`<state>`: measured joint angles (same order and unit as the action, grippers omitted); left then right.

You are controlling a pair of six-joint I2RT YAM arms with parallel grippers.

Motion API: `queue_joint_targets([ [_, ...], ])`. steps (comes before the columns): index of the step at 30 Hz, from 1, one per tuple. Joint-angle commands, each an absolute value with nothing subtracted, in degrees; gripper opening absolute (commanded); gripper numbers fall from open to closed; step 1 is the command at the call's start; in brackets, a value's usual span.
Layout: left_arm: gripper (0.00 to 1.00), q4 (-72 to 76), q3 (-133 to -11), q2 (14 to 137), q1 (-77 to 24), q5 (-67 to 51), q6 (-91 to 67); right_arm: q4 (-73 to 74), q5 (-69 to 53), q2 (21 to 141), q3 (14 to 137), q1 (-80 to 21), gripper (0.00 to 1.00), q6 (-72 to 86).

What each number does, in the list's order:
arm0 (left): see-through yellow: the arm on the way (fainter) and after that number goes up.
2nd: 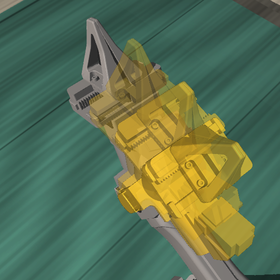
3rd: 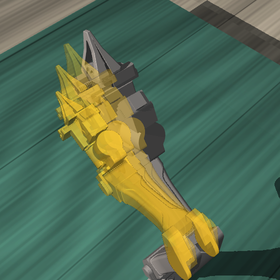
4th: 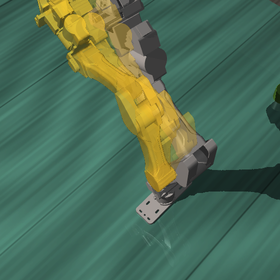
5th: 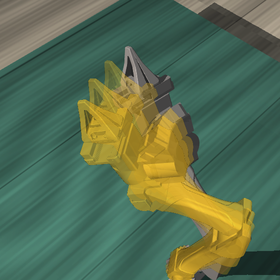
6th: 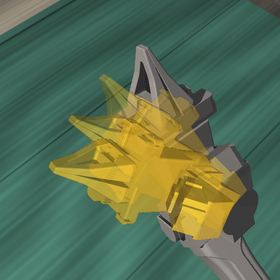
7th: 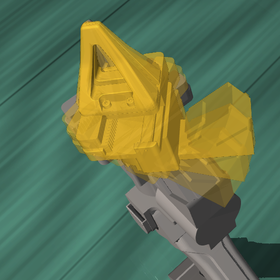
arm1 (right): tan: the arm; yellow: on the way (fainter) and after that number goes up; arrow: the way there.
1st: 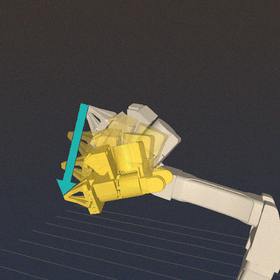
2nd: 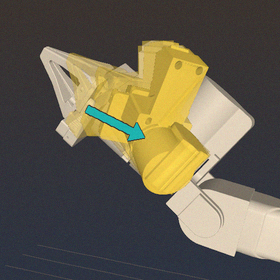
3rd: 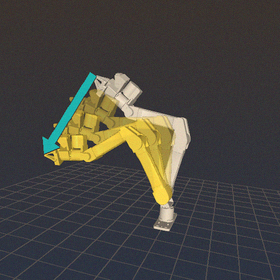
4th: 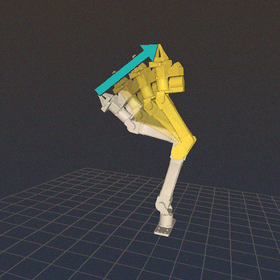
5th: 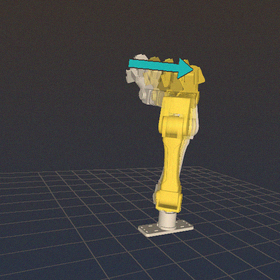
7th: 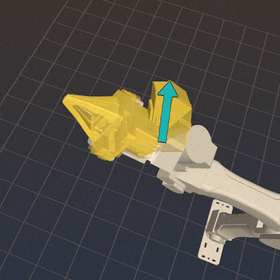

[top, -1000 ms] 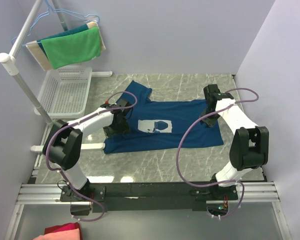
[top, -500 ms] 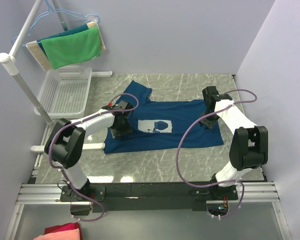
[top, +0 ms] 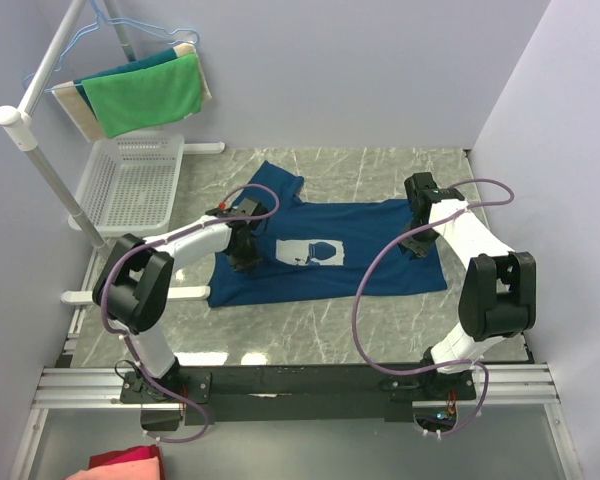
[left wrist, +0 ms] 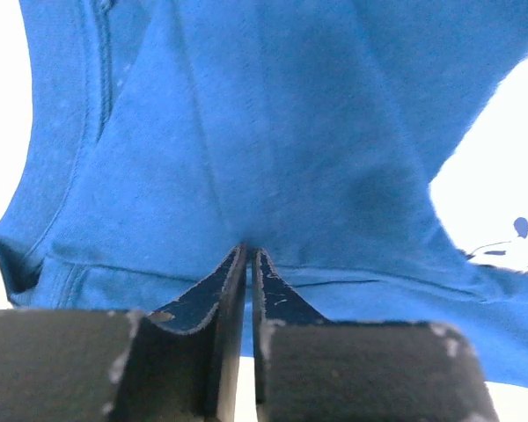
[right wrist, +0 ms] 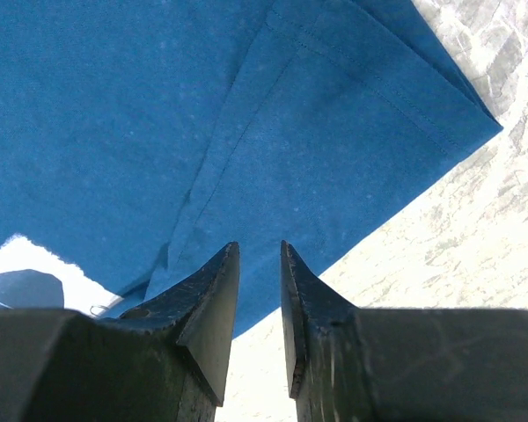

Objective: Fold and stack the t-shirts
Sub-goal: Fold the tshirt

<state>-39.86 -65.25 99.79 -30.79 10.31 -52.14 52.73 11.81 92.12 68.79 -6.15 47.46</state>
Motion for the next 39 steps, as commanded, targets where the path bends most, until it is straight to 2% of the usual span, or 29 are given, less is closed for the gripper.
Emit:
queue_joint_targets([
  [1, 0.09, -40.0, -68.6, 101.0, -30.9, 10.6, -51.4, 52.6, 13.0, 92.5, 69.1, -6.6, 0.33, 47.8],
  [7, 0.08, -40.5, -69.0, 101.1, -30.9, 11.2, -51.0, 52.7, 12.9, 93.0, 69.3, -6.7, 0.32, 47.9],
  [8, 0.12, -40.8, -69.2, 101.0, -30.9, 11.4, -51.1, 52.7, 12.8, 93.0, 69.3, -6.7, 0.32, 48.0],
  [9, 0.20, -41.1, -69.2, 100.8, -30.9, 11.8, -51.2, 52.6, 12.8, 93.1, 69.3, -6.7, 0.32, 47.9],
  [10, 0.33, -41.4, -68.9, 100.5, -30.8, 12.0, -51.3, 52.6, 12.7, 93.3, 69.3, -6.9, 0.32, 47.9],
  [12, 0.44, -41.4, -68.5, 99.4, -30.8, 12.1, -51.6, 52.4, 12.6, 93.6, 69.2, -6.9, 0.33, 47.8],
  [15, 0.52, -41.2, -67.3, 98.1, -30.9, 11.8, -51.9, 52.3, 12.5, 94.0, 69.1, -7.3, 0.32, 47.8],
  [17, 0.54, -40.3, -66.5, 97.9, -30.9, 11.3, -52.0, 52.4, 12.5, 94.1, 68.9, -7.5, 0.32, 47.8],
  [26, 0.43, -37.9, -64.8, 100.3, -30.9, 8.3, -52.6, 53.6, 13.5, 94.5, 69.9, -7.5, 0.32, 47.3],
  [32, 0.32, -37.3, -64.2, 101.2, -30.9, 8.1, -52.6, 53.7, 13.3, 94.7, 70.3, -7.6, 0.32, 47.4],
  [38, 0.14, -38.1, -66.0, 102.1, -30.9, 9.2, -52.0, 53.8, 13.4, 95.0, 70.5, -7.5, 0.32, 47.5],
  [39, 0.09, -38.3, -66.7, 102.2, -30.9, 9.7, -51.9, 53.7, 13.4, 95.0, 70.5, -7.5, 0.32, 47.5],
])
